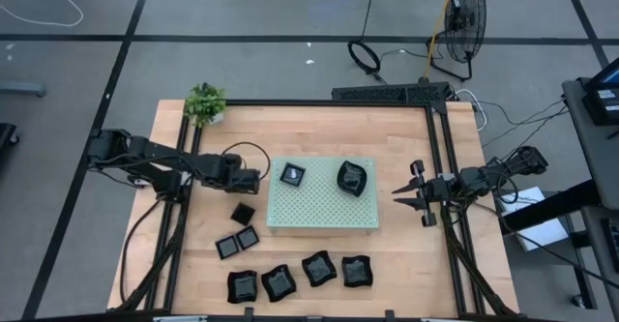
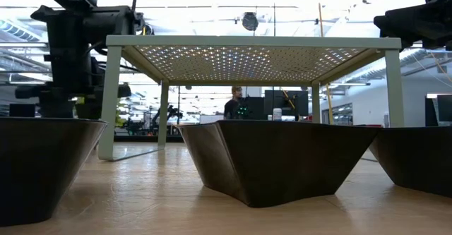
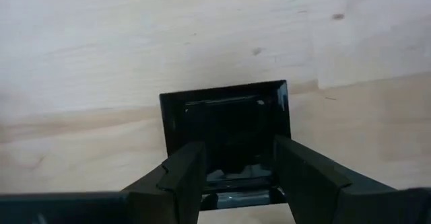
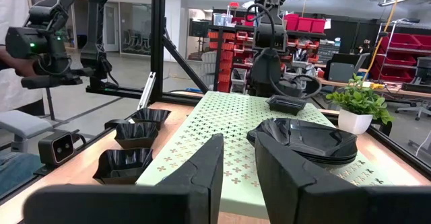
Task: Pick & Place Mini shaped plates
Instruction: Stack the square plate on top of the square plate on the shelf
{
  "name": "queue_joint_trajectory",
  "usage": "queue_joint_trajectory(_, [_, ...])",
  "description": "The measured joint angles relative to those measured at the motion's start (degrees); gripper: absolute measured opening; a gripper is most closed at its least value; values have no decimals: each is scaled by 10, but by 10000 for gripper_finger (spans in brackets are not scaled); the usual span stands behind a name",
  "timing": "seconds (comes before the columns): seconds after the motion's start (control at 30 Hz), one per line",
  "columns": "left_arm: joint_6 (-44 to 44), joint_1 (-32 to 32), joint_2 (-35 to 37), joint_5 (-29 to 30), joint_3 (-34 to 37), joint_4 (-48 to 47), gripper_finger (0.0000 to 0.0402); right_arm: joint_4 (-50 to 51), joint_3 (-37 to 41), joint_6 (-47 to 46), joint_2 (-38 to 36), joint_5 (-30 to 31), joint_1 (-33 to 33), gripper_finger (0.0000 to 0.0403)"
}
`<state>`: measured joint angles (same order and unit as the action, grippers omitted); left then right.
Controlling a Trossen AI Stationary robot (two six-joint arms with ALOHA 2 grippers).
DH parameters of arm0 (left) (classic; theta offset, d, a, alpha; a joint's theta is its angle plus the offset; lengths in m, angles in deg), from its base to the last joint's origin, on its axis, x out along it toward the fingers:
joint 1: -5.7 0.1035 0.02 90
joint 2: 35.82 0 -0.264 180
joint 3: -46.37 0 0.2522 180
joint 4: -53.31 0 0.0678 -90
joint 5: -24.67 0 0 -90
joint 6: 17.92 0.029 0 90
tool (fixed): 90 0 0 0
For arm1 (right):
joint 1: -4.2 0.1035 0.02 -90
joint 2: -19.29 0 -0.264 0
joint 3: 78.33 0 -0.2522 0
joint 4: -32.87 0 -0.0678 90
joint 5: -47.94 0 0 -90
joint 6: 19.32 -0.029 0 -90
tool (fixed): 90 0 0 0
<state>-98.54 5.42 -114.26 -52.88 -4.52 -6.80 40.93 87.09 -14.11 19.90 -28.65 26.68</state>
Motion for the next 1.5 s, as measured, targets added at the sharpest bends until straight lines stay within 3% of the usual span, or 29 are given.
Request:
queue_joint_trajectory(0.2, [4,0,18,-20,0,-19,182,0,0,0,0,0,0,75])
queue_joint_trajectory(0.43, [-66,0,43,-19,0,-126,182,0,0,0,0,0,0,75])
queue_joint_trajectory(0.8, [-57,6,-22,0,0,-102,182,0,0,0,0,0,0,75])
queue_joint_trajectory(1.07, [-51,14,-28,4,0,-99,178,0,0,0,0,0,0,75])
queue_joint_trajectory(1.2, [-50,14,-28,-6,0,-99,144,0,0,0,0,0,0,75])
queue_joint_trajectory(1.5, [-50,14,-27,-17,-2,-99,14,0,0,0,0,0,0,75])
